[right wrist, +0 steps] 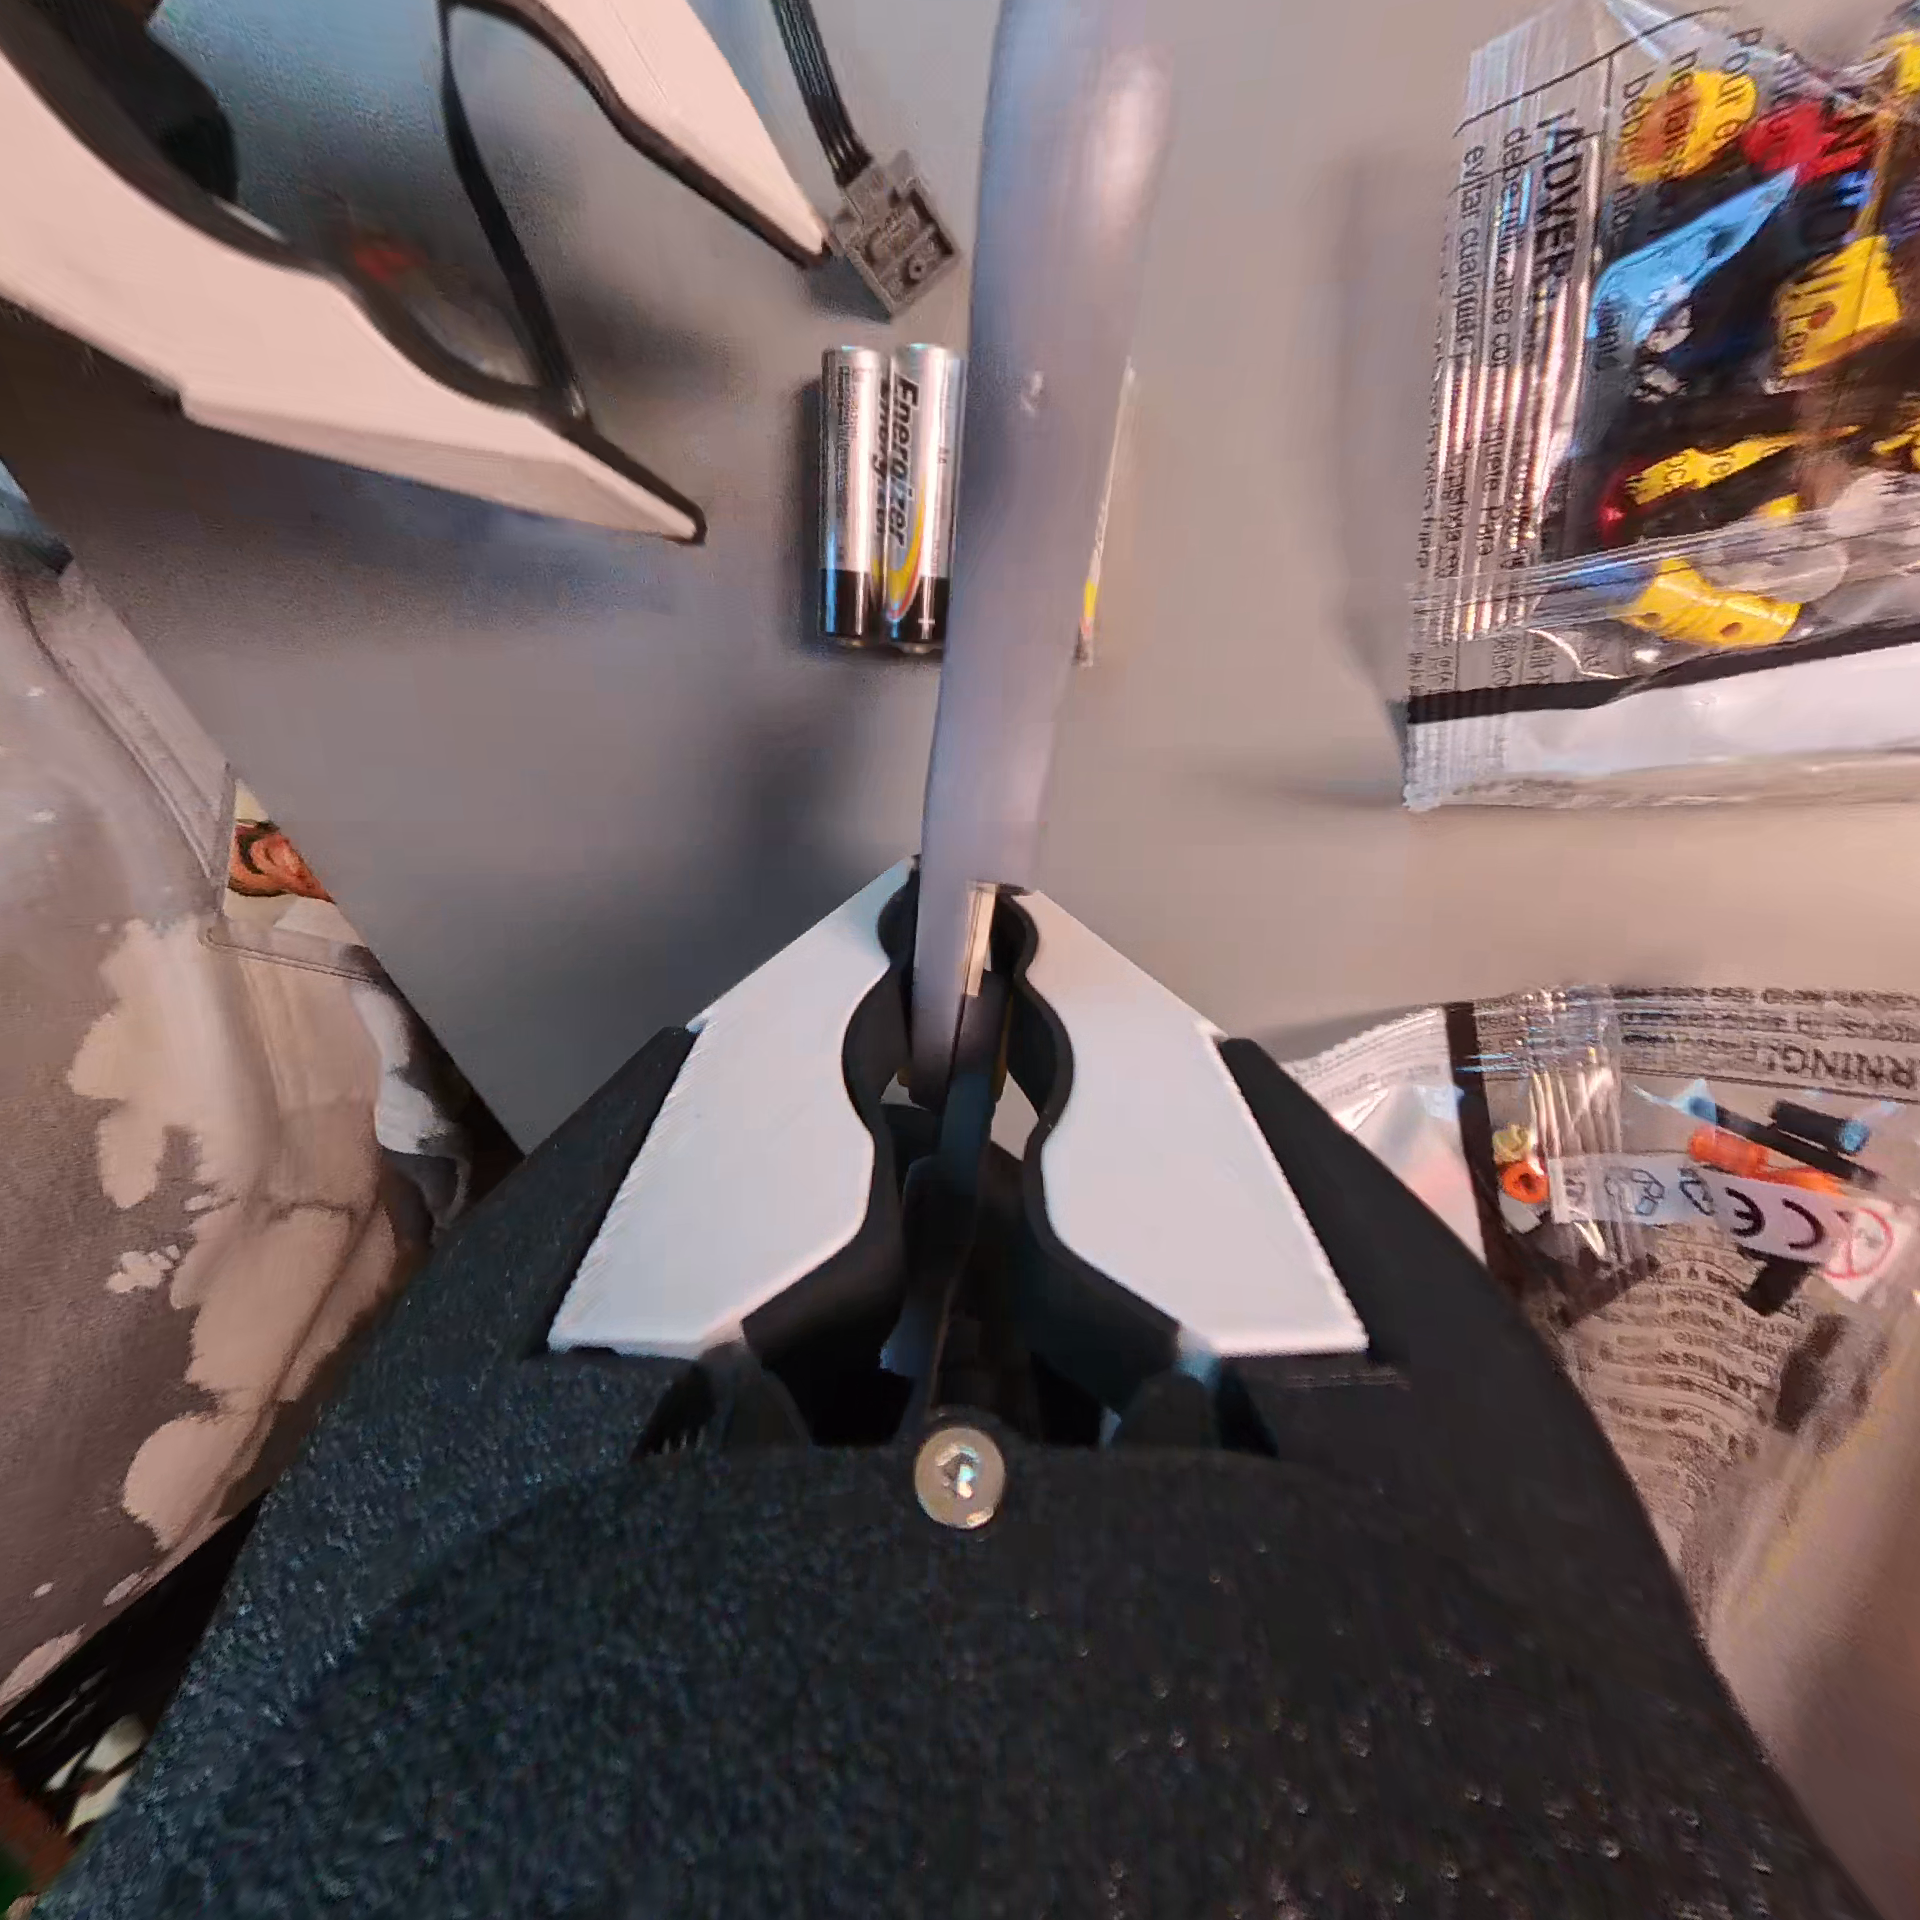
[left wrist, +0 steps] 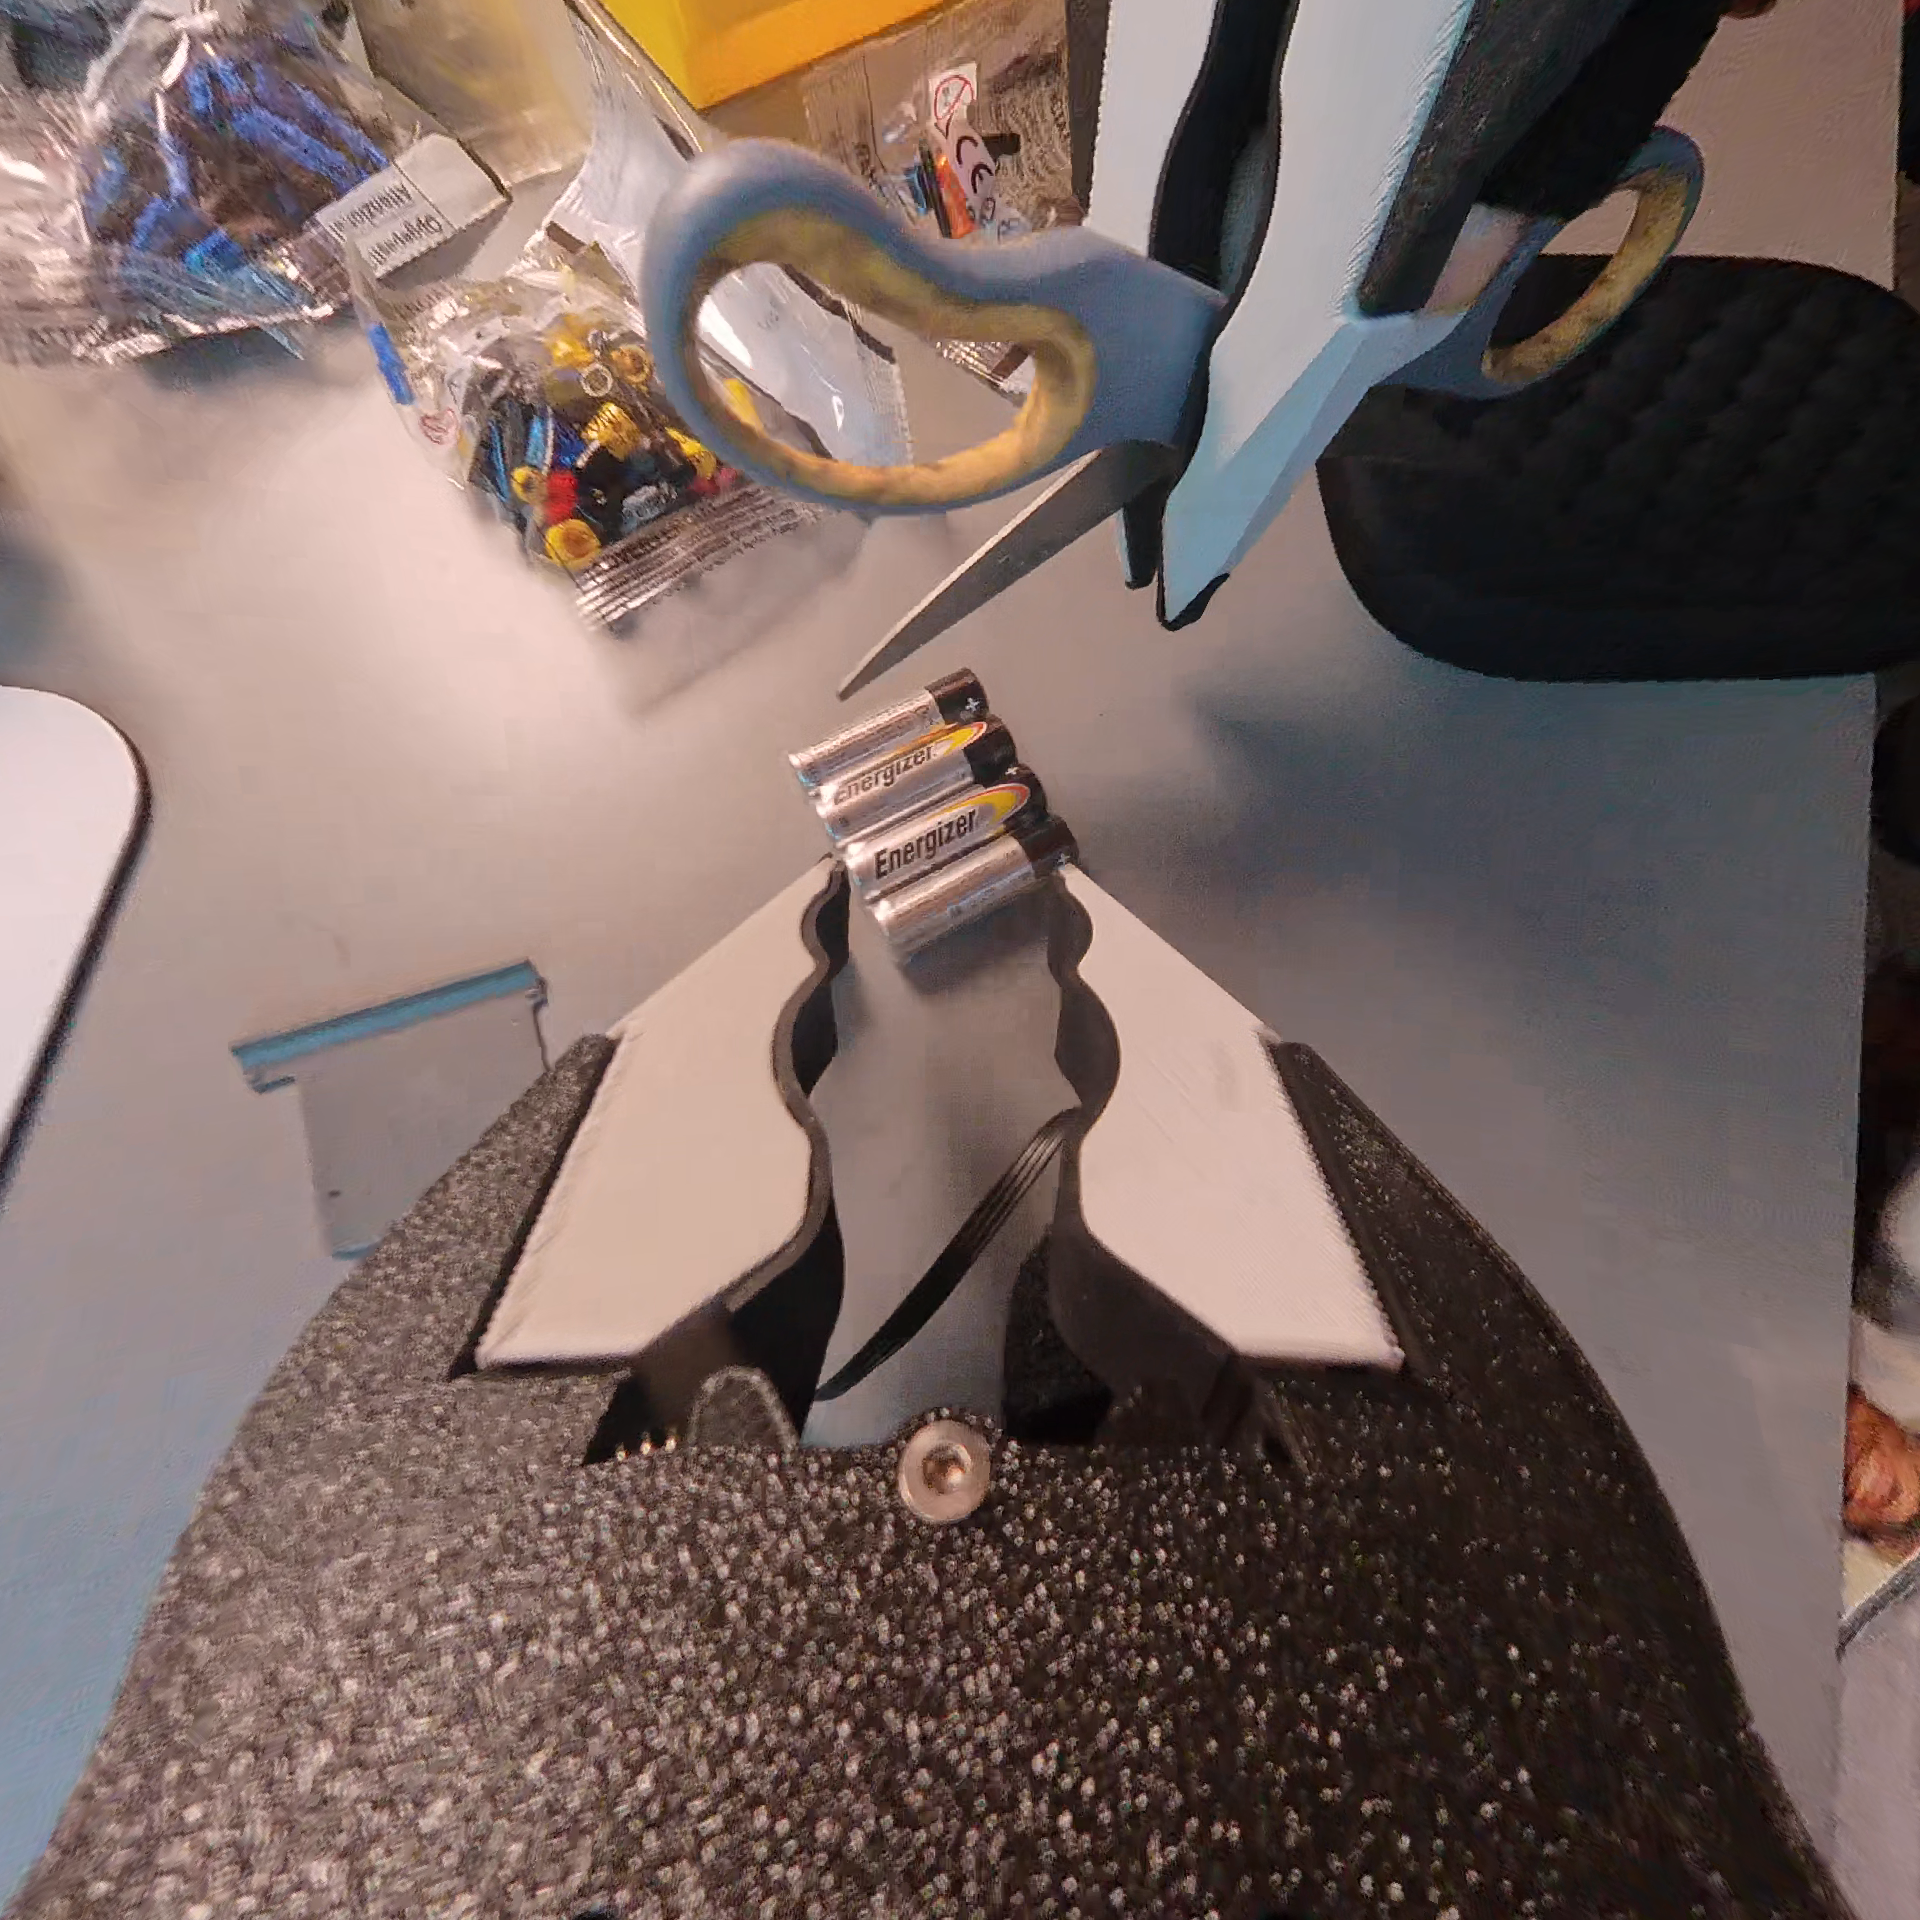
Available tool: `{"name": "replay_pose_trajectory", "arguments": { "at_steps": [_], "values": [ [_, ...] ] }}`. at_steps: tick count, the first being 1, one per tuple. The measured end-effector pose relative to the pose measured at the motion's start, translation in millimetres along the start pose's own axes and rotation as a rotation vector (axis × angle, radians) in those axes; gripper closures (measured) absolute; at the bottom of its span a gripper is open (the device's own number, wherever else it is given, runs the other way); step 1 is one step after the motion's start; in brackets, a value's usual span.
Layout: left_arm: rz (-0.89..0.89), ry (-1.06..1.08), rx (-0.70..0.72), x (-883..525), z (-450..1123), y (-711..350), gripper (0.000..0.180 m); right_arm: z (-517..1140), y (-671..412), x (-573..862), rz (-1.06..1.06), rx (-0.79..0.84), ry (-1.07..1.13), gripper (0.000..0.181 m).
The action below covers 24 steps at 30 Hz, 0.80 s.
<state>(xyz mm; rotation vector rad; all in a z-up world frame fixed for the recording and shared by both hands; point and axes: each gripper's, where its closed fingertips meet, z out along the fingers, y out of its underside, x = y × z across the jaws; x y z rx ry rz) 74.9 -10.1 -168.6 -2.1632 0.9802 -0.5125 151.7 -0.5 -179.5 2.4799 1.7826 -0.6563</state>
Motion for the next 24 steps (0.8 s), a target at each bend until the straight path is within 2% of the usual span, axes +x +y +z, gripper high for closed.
{"name": "replay_pose_trajectory", "arguments": {
  "at_steps": [5,8,14,20,24],
  "values": [
    [-0.084,-0.075,-0.052,-1,19,10,0.129,8,-2,-1,-0.003,-0.072,-0.005,0.172],
    [-0.098,-0.058,-0.059,1,23,11,0.127,9,-2,0,-0.009,-0.106,0.015,0.172],
    [-0.123,-0.015,-0.041,3,26,9,0.136,9,4,2,-0.007,-0.209,0.055,0.172],
    [-0.106,-0.014,-0.032,5,27,9,0.138,7,15,3,-0.068,-0.437,0.104,0.174],
    [-0.108,-0.025,-0.037,1,26,10,0.148,5,20,4,-0.093,-0.585,0.093,0.175]
  ]
}}
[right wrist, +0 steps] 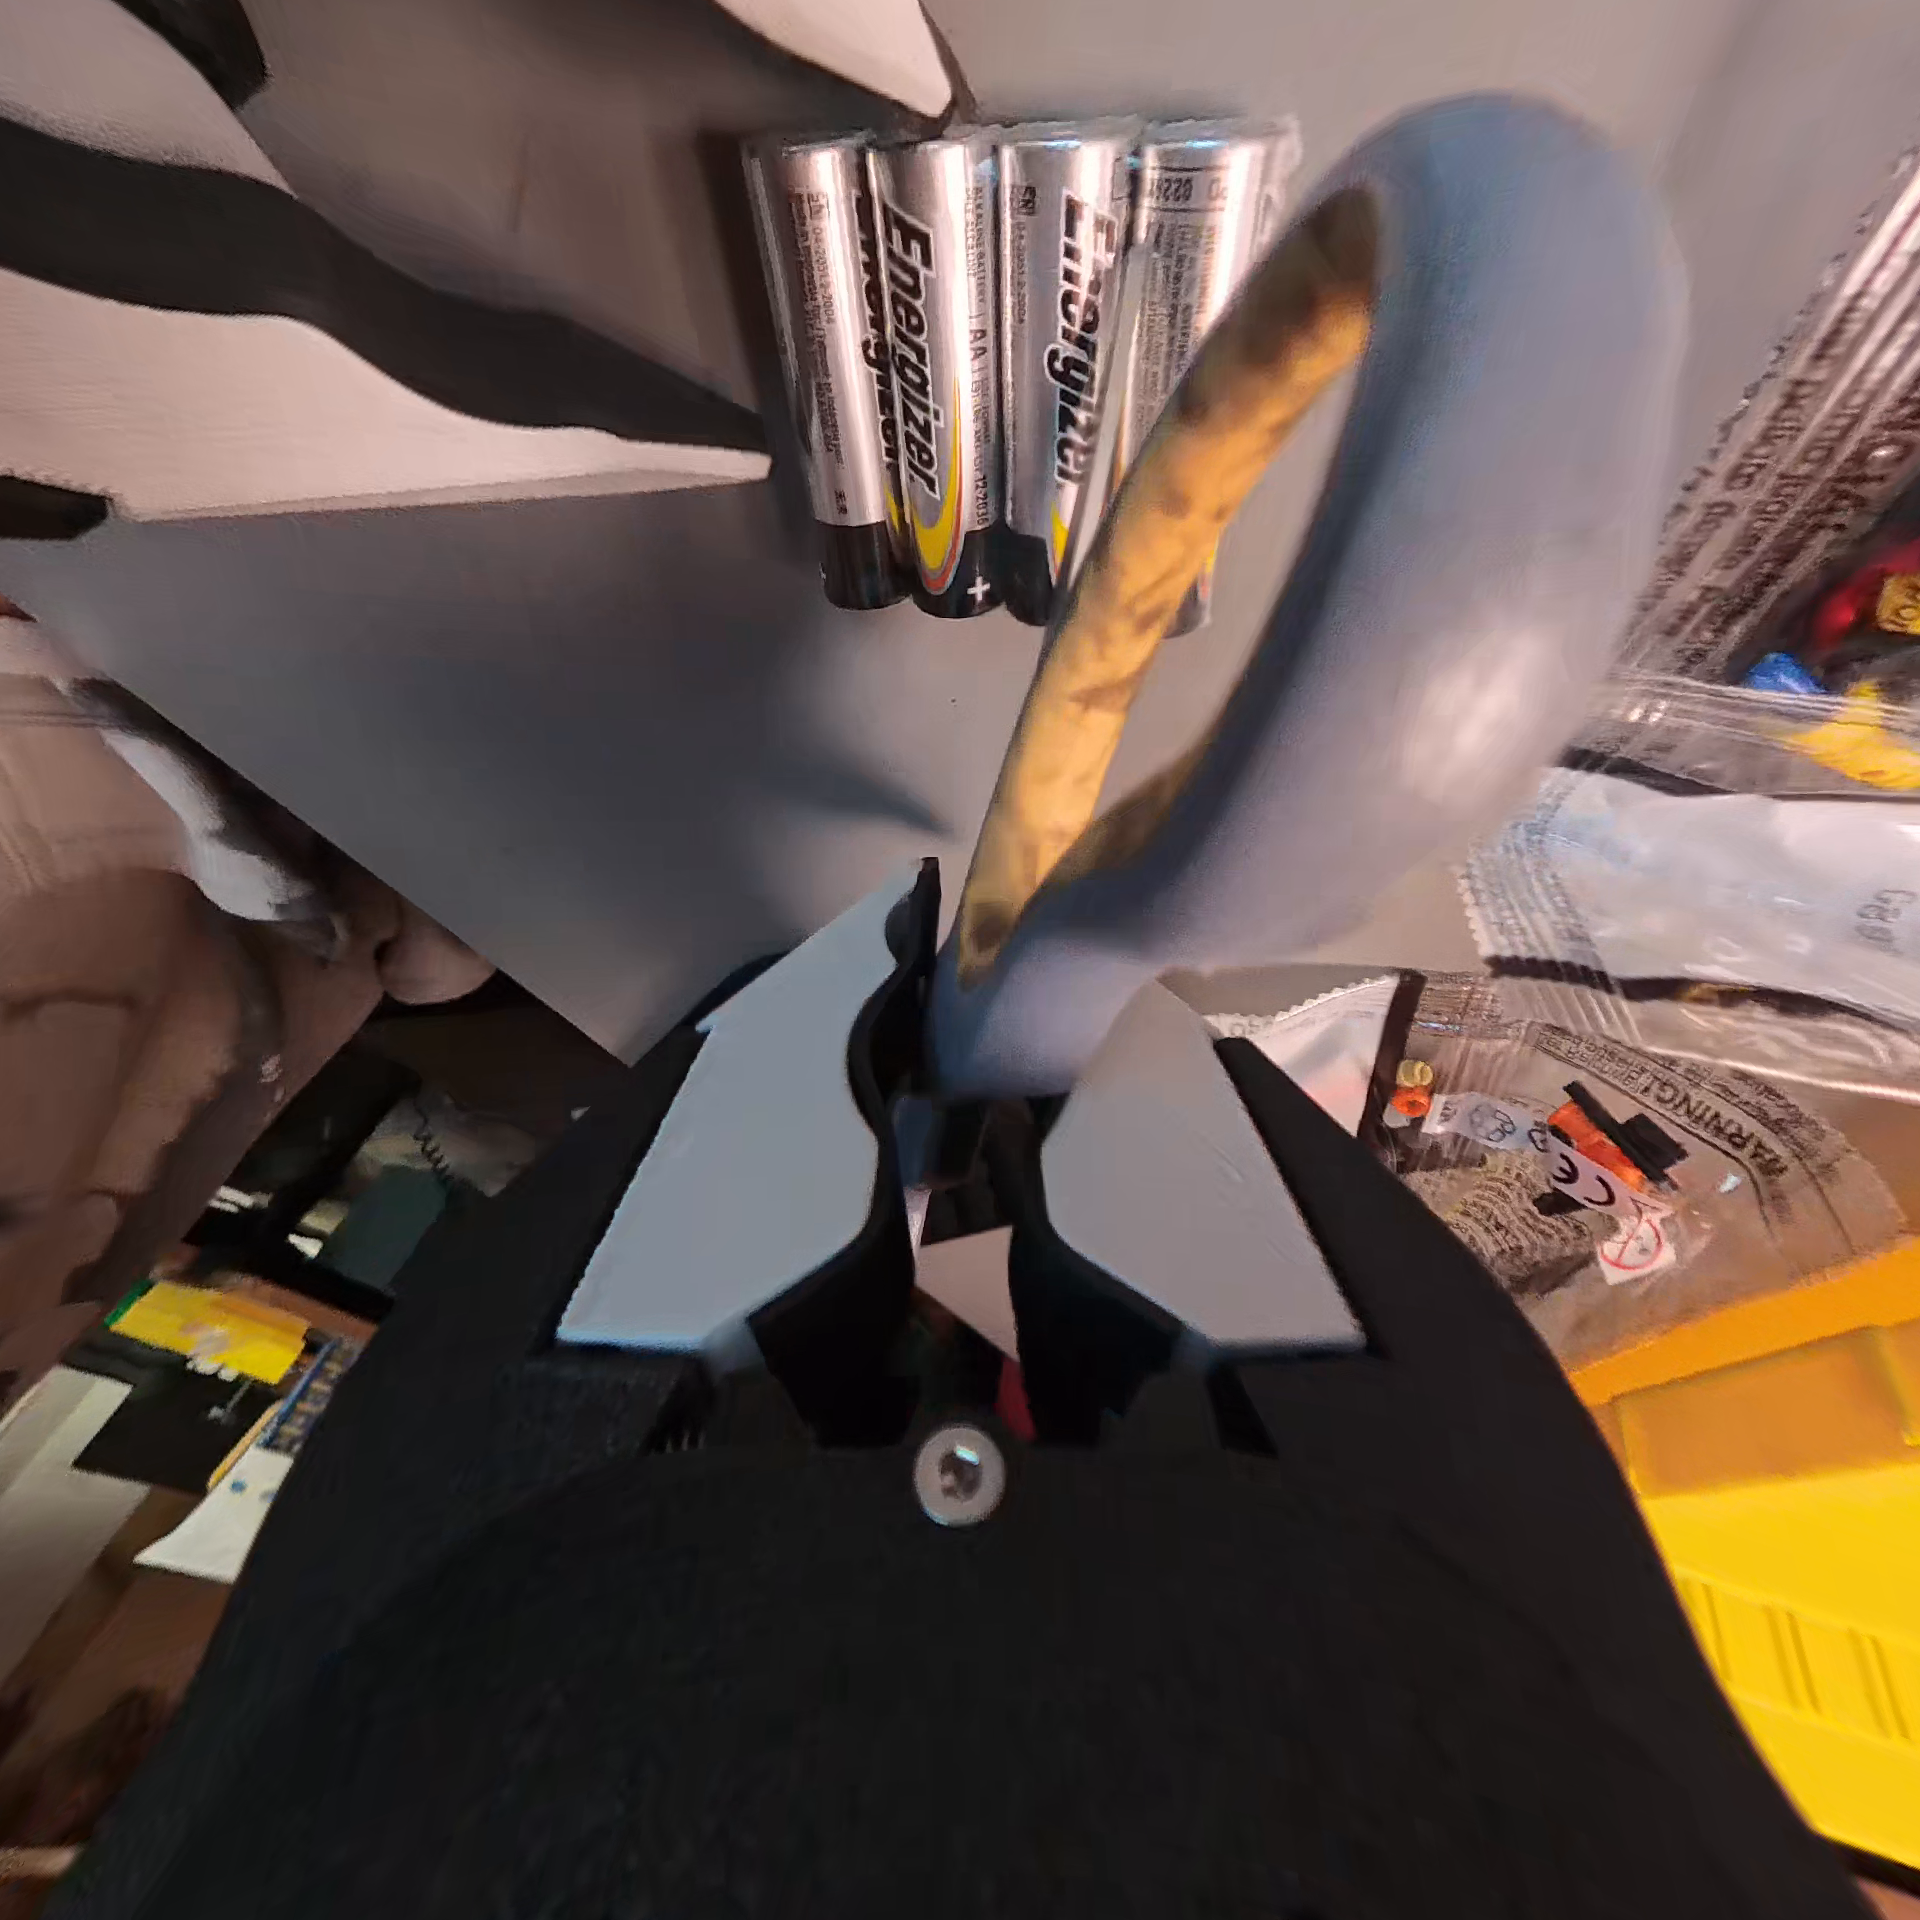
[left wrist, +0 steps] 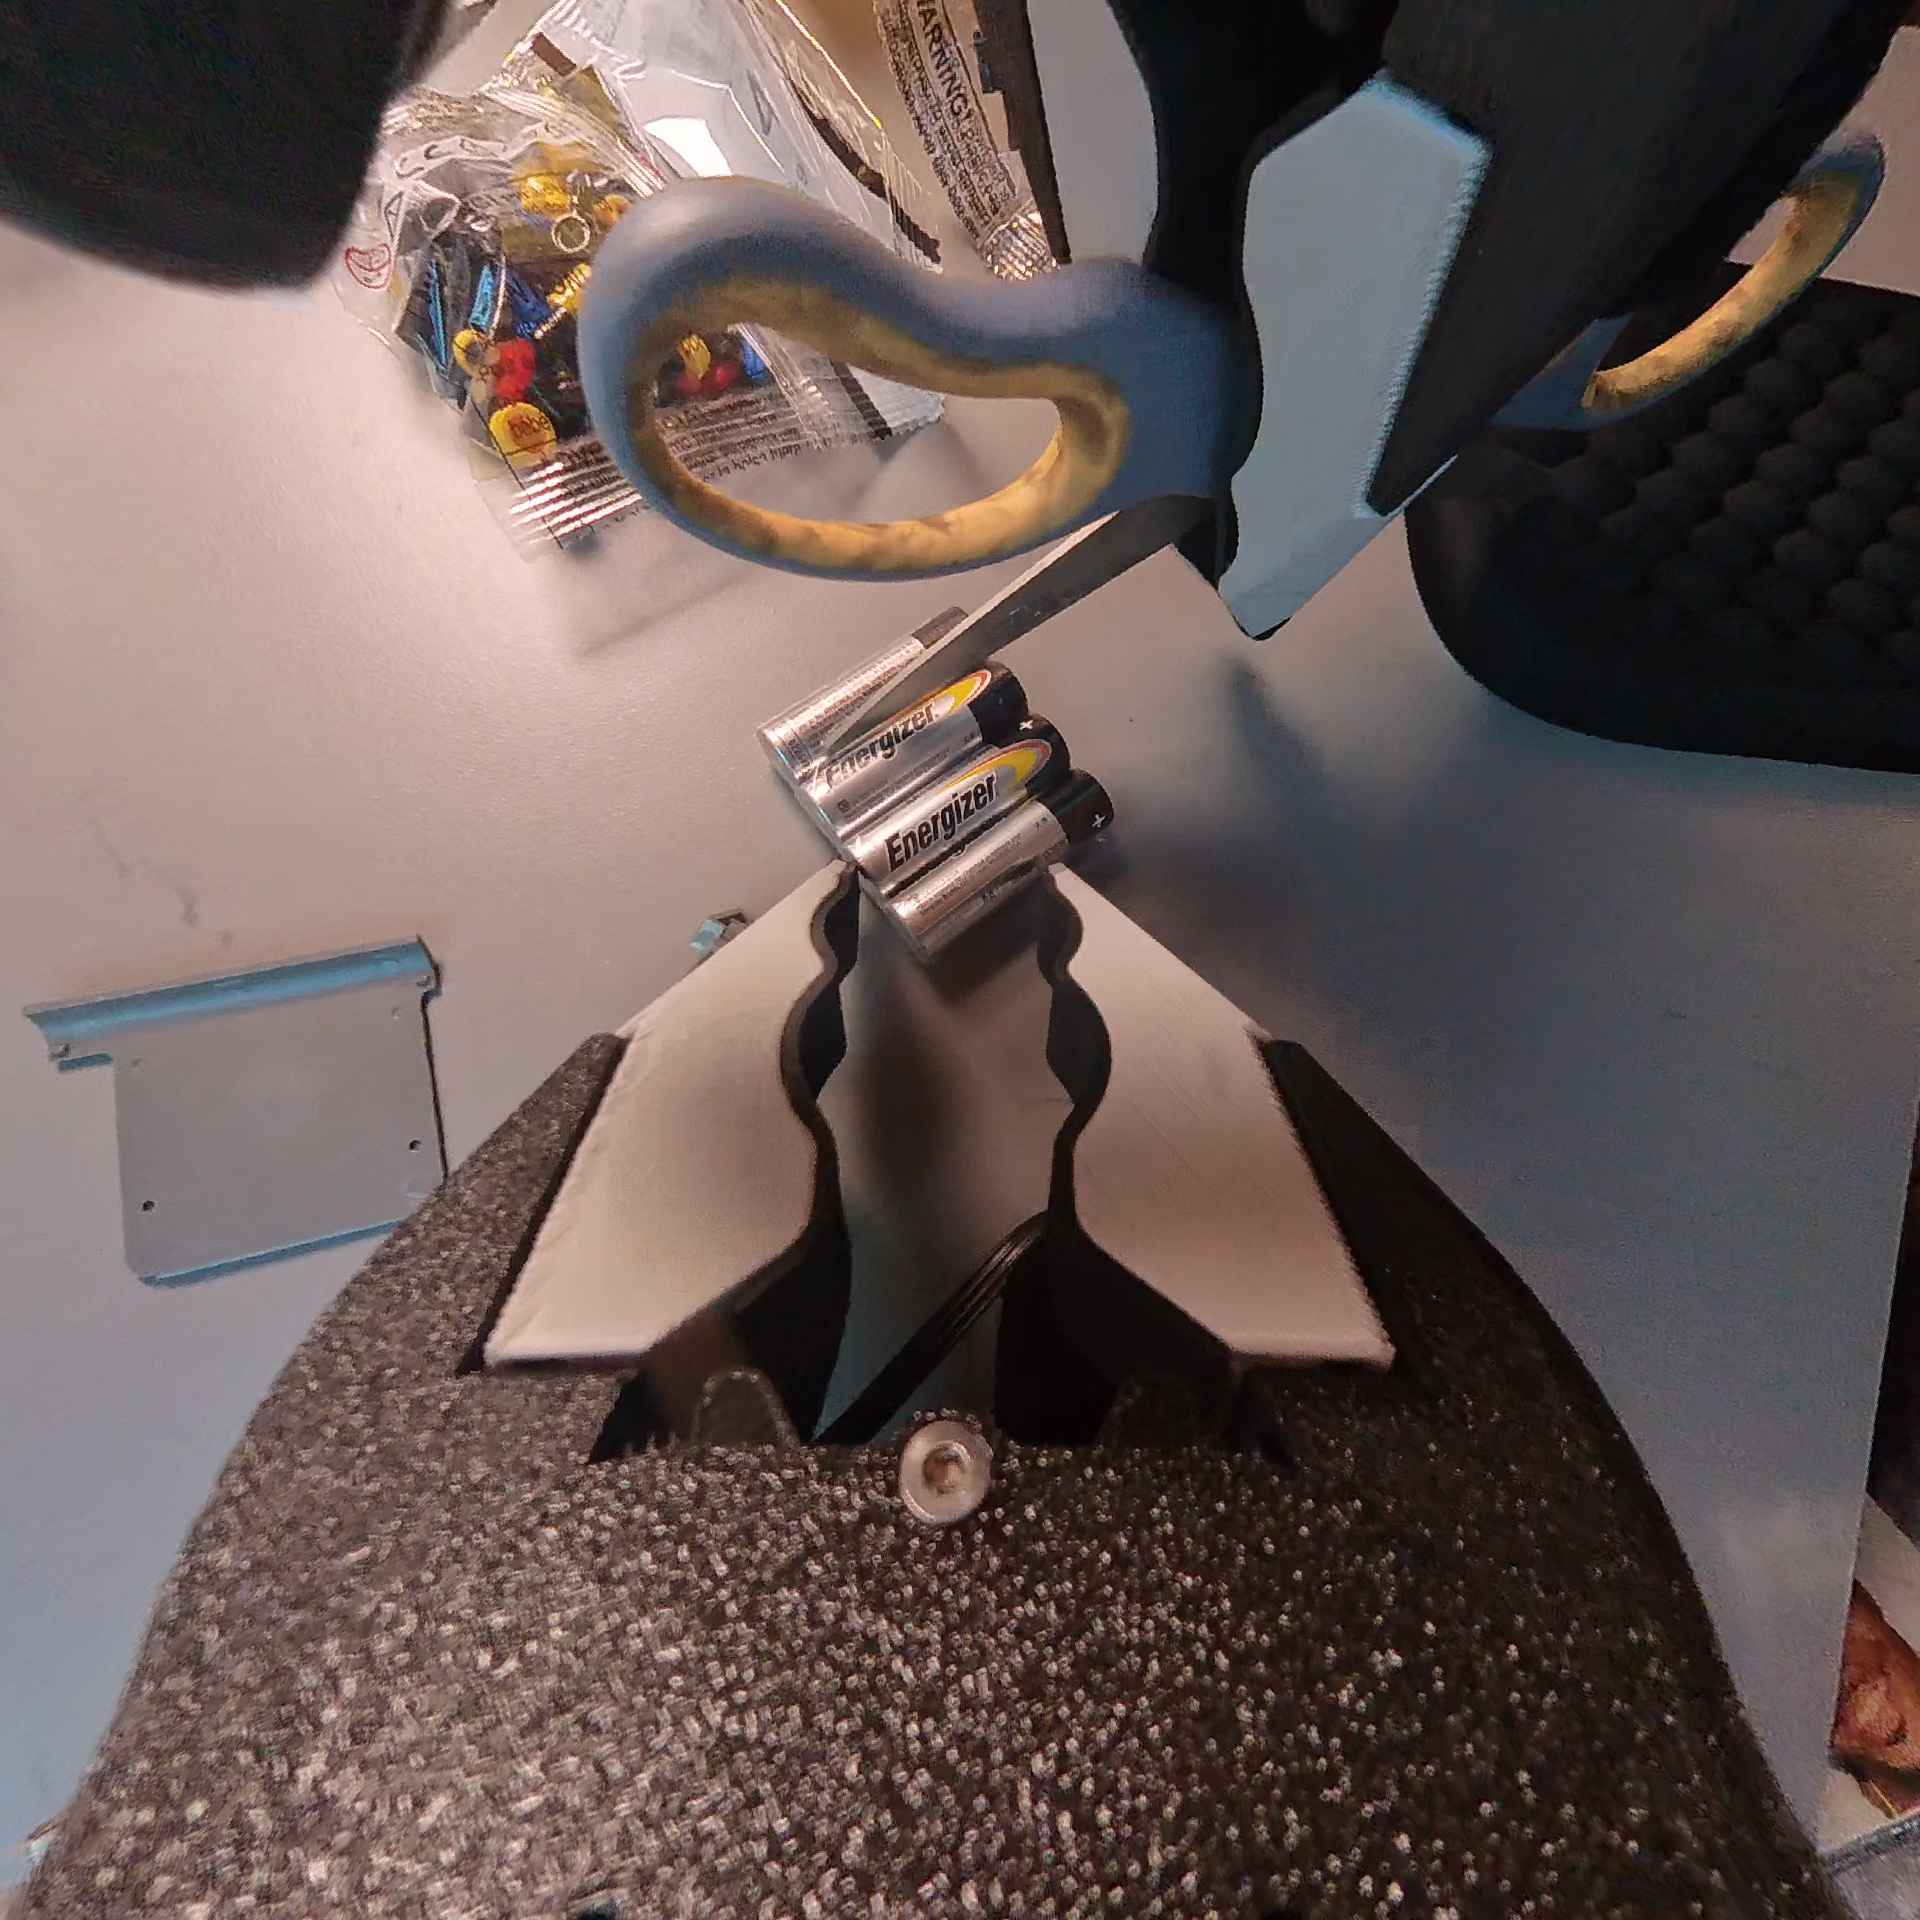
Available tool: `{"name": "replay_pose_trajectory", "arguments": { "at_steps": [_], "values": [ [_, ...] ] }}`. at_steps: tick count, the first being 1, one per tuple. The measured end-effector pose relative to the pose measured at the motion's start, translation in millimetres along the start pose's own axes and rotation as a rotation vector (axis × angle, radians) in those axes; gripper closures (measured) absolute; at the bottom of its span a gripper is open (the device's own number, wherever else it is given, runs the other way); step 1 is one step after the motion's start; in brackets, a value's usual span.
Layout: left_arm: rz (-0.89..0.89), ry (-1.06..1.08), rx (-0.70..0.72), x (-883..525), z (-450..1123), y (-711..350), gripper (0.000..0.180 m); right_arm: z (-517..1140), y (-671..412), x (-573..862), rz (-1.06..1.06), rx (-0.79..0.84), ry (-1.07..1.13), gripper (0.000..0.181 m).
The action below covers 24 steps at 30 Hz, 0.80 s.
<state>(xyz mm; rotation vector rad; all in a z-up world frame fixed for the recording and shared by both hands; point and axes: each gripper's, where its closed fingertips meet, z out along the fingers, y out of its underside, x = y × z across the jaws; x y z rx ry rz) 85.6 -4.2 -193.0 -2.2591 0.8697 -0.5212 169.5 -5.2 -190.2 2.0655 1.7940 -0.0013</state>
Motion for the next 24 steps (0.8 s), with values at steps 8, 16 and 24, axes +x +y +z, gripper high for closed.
{"name": "replay_pose_trajectory", "arguments": {
  "at_steps": [8,16,24],
  "values": [
    [0.018,-0.016,0.07,-7,-13,-7,0.155,-3,-8,-4,-0.03,0.131,-0.043,0.173],
    [-0.125,0.223,0.437,-10,-39,-70,0.149,-6,-18,-12,-0.097,0.348,0.004,0.175],
    [-0.116,0.222,0.292,-16,-23,-57,0.174,-6,-17,3,-0.201,0.485,0.267,0.167]
  ]
}}
